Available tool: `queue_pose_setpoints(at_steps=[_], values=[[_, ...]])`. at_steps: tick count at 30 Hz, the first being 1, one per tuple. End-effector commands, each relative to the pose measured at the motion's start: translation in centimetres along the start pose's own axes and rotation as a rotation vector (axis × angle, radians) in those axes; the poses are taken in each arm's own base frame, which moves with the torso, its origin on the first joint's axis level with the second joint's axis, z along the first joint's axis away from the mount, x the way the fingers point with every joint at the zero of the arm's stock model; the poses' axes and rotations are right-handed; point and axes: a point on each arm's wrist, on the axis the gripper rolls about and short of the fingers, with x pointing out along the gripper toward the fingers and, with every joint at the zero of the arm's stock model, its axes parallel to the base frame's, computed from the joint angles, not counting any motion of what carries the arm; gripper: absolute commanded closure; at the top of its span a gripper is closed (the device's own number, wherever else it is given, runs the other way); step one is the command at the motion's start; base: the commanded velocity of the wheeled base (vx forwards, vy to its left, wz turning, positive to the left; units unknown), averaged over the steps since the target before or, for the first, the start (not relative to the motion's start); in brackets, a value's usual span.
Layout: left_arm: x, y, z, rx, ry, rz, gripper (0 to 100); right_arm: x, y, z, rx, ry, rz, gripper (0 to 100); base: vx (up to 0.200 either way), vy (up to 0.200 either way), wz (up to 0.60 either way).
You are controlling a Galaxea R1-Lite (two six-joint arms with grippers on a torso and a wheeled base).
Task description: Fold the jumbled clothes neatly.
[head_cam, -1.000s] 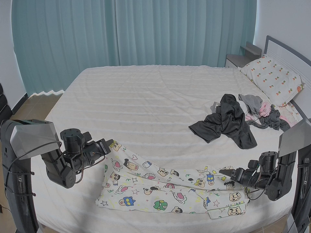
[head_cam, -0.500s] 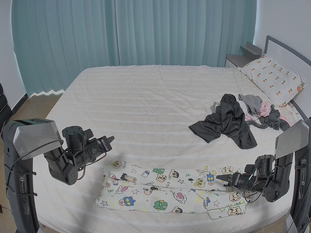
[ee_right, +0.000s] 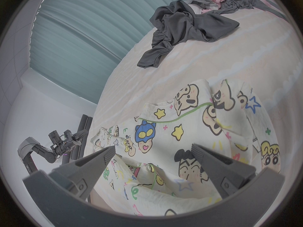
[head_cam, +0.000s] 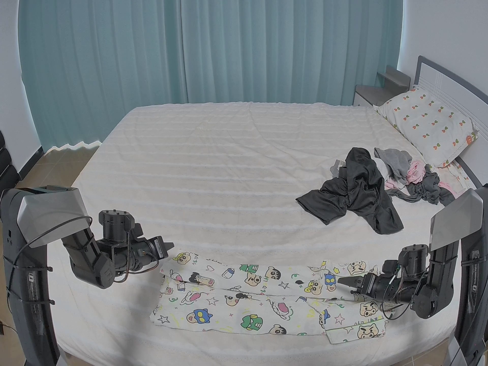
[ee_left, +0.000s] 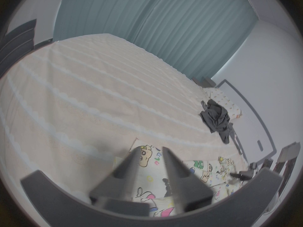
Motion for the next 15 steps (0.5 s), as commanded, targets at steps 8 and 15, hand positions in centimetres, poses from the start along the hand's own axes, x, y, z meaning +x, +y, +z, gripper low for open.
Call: queue_pose_setpoints(at_steps=[8, 15], values=[[0.2, -0.6, -1.9, 0.111, 0.146, -0.023, 0, 0.1, -0.2, -0.2, -0.010, 0.007, -0.006, 0, 0.000, 0.000, 0.00], [-0.5, 0.2, -4.0, 0.308, 0.243, 0.062, 0, 0.1, -0.1, -0.2, -0.012, 0.010, -0.005, 0, 0.000, 0.000, 0.00]])
